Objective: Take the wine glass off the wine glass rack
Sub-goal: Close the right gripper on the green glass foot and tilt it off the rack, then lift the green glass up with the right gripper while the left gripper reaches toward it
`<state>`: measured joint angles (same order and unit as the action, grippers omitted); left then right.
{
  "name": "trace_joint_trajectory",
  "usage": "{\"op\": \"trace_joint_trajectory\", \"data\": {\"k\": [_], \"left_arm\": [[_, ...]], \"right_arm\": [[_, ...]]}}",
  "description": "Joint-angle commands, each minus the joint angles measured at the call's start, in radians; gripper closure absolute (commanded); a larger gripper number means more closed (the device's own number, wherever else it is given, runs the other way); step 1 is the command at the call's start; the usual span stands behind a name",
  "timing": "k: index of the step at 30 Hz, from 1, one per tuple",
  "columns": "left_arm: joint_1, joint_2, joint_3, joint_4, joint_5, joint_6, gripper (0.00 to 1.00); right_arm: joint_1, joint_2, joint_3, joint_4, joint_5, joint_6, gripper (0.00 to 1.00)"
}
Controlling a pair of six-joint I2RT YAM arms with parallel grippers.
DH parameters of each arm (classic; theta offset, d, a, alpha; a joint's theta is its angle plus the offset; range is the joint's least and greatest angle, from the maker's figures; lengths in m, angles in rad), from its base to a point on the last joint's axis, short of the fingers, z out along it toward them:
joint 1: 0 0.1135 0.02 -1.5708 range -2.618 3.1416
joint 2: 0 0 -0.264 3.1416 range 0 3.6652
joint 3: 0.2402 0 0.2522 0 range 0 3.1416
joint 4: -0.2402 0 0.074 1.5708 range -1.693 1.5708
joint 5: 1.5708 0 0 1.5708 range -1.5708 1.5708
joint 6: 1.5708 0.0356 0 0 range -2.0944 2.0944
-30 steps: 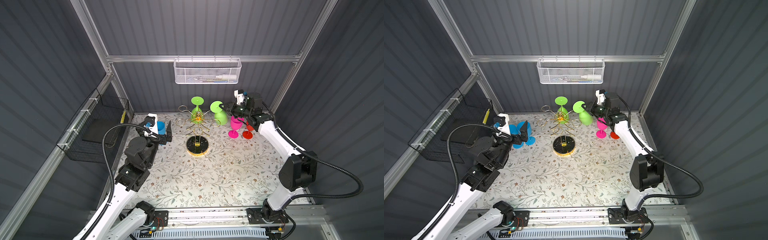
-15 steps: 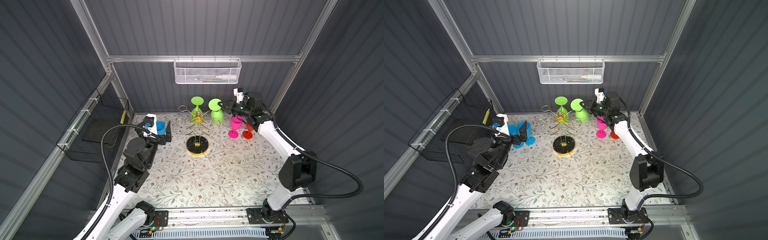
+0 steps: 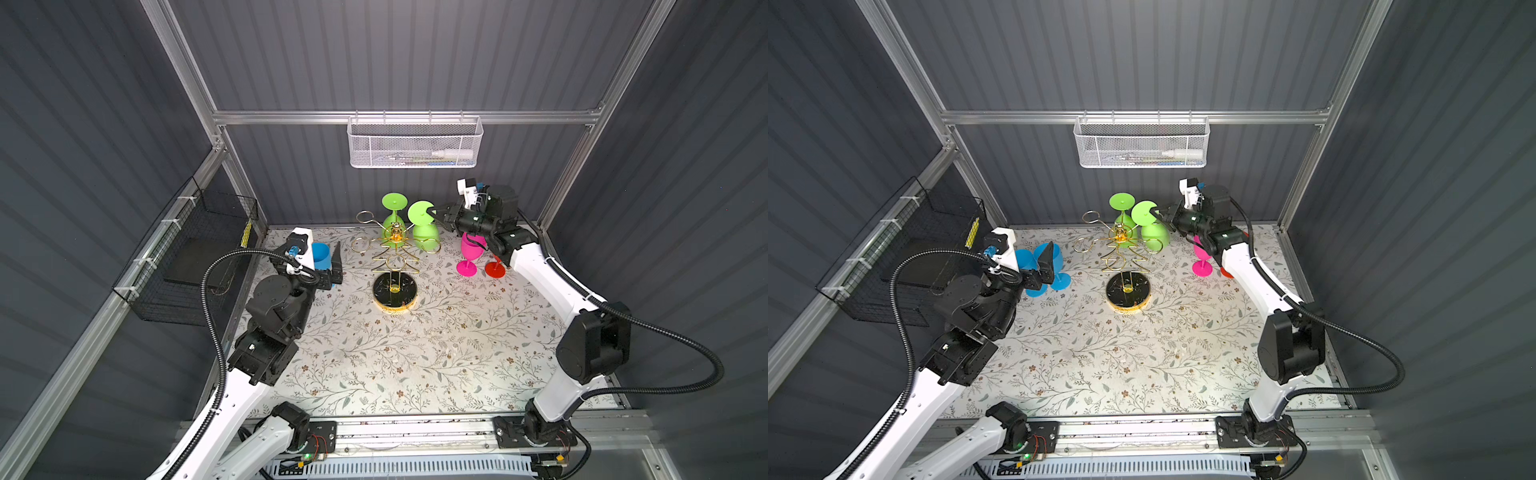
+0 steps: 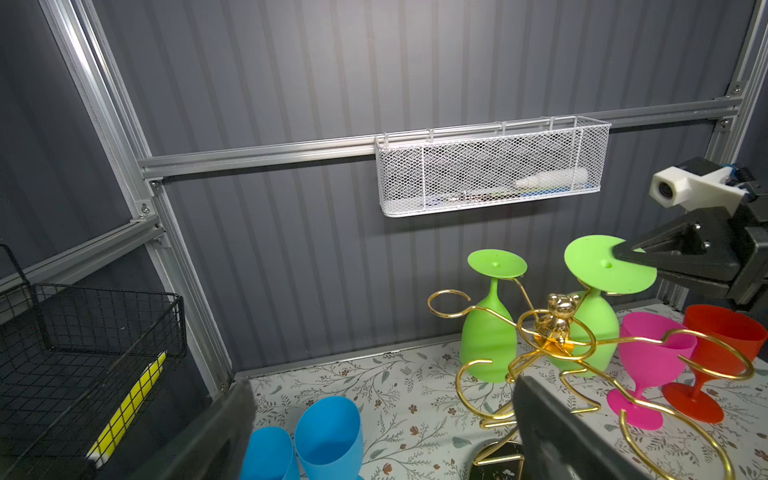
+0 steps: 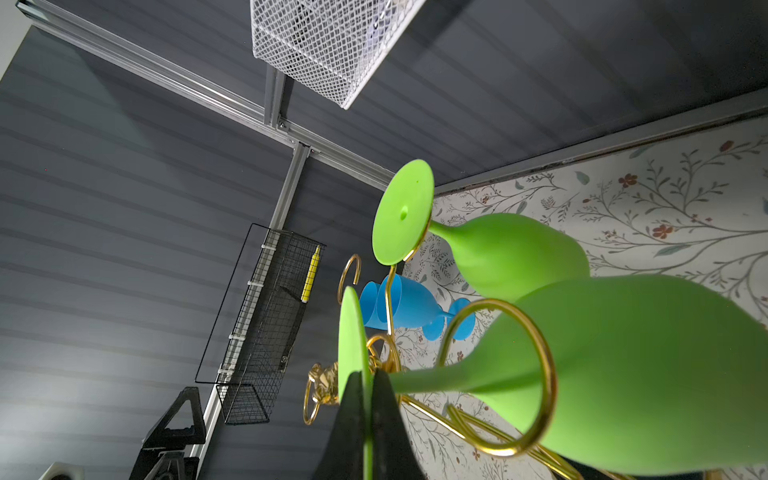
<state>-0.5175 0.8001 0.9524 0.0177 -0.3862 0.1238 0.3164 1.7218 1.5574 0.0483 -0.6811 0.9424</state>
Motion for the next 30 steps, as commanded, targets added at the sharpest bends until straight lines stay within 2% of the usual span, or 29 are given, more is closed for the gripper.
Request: {"op": "trace_joint_trajectory", "data": {"k": [1,14,25,30], "left_arm": [[0.002,-0.015,-0.014,0.002,-0.011,-0.005,0.02],[0.003,0.001,-0.016,0.020,0.028,0.017,0.02],[0.002,0.057,-0.012,0.089,0.174,0.073,0.01],[0.003,0.095,-0.011,0.142,0.281,0.102,0.01]], "right_arm": [[0.007,-0.039,-0.040,0.021,-0.008,0.001,1.00],[-0.003,-0.109,-0.085,0.019,0.014,-0.007,1.00],[-0.026,-0.194,-0.158,0.012,0.029,-0.019,1.00],[-0.057,-0.256,-0.204,0.004,0.031,-0.025,1.00]]}}
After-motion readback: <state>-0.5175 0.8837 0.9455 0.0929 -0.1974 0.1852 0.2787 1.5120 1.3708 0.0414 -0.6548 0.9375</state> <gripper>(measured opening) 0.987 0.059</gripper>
